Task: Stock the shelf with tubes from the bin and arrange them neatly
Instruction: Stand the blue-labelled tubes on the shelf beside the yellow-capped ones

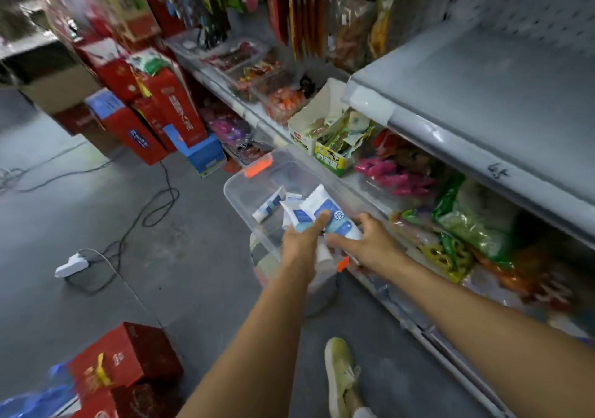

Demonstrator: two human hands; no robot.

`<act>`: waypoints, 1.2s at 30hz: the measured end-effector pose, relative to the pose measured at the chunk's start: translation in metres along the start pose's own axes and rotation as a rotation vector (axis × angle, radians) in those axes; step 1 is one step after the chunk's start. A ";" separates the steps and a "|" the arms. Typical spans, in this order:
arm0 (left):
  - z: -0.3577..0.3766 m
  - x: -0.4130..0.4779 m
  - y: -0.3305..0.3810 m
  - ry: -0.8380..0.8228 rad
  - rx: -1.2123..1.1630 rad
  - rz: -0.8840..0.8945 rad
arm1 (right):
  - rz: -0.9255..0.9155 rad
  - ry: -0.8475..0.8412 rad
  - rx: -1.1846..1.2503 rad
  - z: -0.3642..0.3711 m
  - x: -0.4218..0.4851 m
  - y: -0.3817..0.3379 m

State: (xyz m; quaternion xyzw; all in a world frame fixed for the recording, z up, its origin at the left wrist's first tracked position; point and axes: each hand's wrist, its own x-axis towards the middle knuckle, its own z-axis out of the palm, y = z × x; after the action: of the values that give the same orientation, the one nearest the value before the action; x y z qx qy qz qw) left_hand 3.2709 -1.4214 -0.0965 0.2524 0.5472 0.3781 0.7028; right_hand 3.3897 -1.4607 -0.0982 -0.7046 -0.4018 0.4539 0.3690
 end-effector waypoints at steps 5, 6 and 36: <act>0.025 -0.078 0.006 -0.157 -0.055 -0.021 | -0.038 -0.006 0.175 -0.046 -0.079 -0.021; 0.031 -0.091 0.005 -0.168 -0.030 -0.004 | -0.036 -0.006 0.170 -0.058 -0.094 -0.025; 0.317 -0.504 -0.127 -0.652 0.468 0.511 | -0.291 0.506 0.073 -0.429 -0.530 0.022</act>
State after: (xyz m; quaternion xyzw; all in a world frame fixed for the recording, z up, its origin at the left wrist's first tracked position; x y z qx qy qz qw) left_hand 3.5491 -1.8842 0.1843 0.6361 0.2889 0.3064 0.6465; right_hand 3.6562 -2.0141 0.1999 -0.7167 -0.3772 0.2200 0.5438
